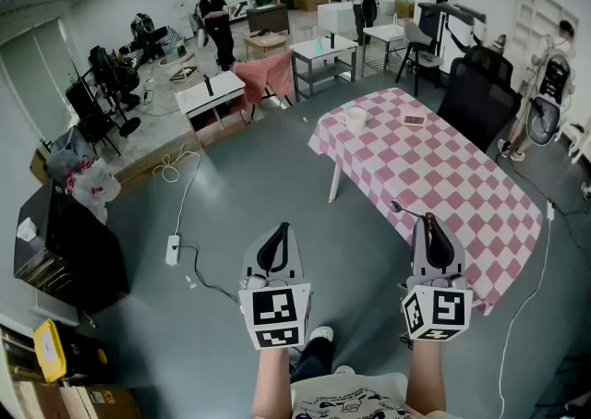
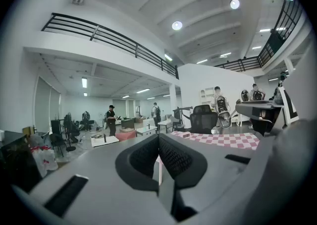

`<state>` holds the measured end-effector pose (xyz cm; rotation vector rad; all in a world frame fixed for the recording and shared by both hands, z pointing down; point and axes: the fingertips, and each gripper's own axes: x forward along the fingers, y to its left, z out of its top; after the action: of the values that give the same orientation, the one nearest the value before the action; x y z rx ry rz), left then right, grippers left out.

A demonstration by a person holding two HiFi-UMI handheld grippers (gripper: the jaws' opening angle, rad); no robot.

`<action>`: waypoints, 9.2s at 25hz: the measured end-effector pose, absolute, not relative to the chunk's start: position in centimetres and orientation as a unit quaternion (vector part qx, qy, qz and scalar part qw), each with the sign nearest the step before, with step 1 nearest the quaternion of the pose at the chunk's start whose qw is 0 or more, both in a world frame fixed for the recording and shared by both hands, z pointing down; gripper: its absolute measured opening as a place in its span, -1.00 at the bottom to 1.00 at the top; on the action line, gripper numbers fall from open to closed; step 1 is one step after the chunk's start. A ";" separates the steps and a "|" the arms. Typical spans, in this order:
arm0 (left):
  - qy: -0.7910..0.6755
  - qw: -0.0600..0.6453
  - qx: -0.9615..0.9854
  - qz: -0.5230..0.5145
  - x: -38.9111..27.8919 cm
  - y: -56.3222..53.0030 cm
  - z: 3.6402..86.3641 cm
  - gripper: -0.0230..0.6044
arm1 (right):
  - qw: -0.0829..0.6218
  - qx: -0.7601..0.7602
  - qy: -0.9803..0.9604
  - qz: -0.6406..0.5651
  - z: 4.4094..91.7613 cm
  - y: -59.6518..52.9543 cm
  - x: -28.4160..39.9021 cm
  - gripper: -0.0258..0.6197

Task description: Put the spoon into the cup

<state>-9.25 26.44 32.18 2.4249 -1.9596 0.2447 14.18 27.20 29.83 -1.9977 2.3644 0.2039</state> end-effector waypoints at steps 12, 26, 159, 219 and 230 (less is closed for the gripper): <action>-0.624 0.012 0.777 0.085 -9.3 24.3 33.0 -0.88 | 0.014 -0.645 0.762 0.058 30.8 25.2 14.2 -0.74; -0.617 0.008 0.783 0.083 -12.6 13.8 33.2 -0.88 | 0.030 -0.655 0.753 0.053 30.8 15.4 11.5 -0.73; -0.430 0.153 0.843 0.285 1.0 -70.1 60.1 -0.88 | -0.277 -0.586 0.739 -0.183 64.9 -66.1 17.7 -0.64; -0.477 0.011 0.873 0.103 3.9 -68.5 37.6 -0.88 | -0.014 -0.718 0.696 -0.005 37.3 -63.4 23.0 -0.88; -0.476 0.012 0.873 0.106 4.0 -68.7 37.7 -0.88 | -0.014 -0.717 0.696 -0.010 37.4 -63.6 23.2 -0.88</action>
<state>3.95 -68.65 37.70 2.7222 -1.4850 0.3299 23.16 -63.58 37.35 -2.2745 2.2080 -0.0312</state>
